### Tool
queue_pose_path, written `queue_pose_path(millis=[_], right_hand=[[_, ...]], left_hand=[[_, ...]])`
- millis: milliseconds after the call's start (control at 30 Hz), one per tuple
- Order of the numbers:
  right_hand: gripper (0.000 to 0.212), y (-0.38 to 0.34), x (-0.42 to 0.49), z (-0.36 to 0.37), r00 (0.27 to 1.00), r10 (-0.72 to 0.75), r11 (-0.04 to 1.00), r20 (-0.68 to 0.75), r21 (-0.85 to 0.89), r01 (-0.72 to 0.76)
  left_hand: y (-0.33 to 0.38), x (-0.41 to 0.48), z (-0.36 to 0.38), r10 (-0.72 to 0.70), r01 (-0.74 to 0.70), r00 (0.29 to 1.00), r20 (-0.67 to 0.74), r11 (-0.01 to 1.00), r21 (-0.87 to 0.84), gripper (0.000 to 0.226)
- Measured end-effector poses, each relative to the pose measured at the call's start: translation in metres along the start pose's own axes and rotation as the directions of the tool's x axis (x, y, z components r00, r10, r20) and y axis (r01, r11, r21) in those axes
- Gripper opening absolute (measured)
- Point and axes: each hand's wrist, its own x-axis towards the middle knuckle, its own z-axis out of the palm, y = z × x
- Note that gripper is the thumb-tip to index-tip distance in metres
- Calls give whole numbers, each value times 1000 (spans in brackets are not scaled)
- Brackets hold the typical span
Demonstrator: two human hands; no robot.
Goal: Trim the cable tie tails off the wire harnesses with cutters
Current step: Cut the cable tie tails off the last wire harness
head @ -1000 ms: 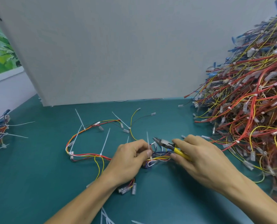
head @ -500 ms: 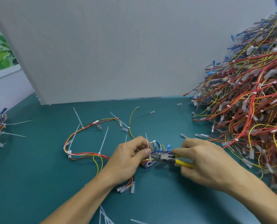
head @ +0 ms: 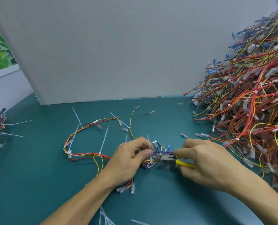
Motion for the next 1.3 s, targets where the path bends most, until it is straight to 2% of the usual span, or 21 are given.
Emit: queue_pose_path(millis=[733,1033,1200,1300], right_hand=[[31,-5,2,5,998,-50,998,-22,-26,50],[31,-8,2,5,999,-49,992,5,-116,50],[34,-7,2,7,999,-40,988,10,-146,41],[27,-8,3,6,999,-41,991,13,-127,43]], left_hand=[[1,-1,0,15,-15,1000,6,1000,1,5],[3,0,0,17,-17,1000,8,1000,-7,4],[3,-1,2,15,-14,1000,4,999,-50,5],[3,-1,1,-9,9,1000,7,998,-68,8]])
